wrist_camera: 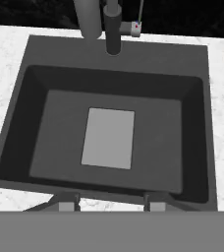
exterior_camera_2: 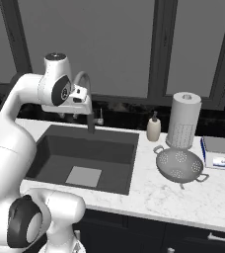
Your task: Put the colander in the sink, put the peach, mango in the colander, and turn on the sink faucet and pour water over the colander.
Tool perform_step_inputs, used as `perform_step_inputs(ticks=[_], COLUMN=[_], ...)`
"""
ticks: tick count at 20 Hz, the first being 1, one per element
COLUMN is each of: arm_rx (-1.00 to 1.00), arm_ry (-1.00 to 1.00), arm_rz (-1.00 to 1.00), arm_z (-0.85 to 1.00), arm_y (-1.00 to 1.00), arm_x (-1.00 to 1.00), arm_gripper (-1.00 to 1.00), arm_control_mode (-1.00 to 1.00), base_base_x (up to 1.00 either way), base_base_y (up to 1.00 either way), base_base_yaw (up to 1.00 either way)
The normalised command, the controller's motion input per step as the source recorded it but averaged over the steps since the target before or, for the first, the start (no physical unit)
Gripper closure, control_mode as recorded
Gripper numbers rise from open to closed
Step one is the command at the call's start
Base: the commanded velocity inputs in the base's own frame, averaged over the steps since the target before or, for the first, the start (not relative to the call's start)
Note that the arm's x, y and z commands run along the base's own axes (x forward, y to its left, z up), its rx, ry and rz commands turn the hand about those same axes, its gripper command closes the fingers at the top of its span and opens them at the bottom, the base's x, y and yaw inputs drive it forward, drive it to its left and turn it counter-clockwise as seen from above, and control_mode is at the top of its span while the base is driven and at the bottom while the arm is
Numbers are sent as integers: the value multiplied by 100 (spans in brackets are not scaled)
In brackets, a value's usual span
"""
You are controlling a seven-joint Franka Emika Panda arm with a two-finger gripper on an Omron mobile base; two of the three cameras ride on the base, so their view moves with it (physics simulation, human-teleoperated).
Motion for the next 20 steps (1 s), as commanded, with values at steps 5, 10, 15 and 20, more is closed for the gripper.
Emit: perform_step_inputs(ticks=[5,10,15,20], arm_rx=[0,0,0,0], arm_ry=[-1,-7,-5,0], arm_rz=[0,1,0,0], arm_z=[-30,-75,-78,-62], arm_y=[-41,-91,-100,-85], arm_x=[-41,-82,-44,-3], arm_gripper=[-100,-100,-100,-100], arm_control_mode=[-100,-100,-100,-100], base_base_x=[0,0,0,0], base_base_y=[0,0,0,0], base_base_yaw=[0,0,0,0])
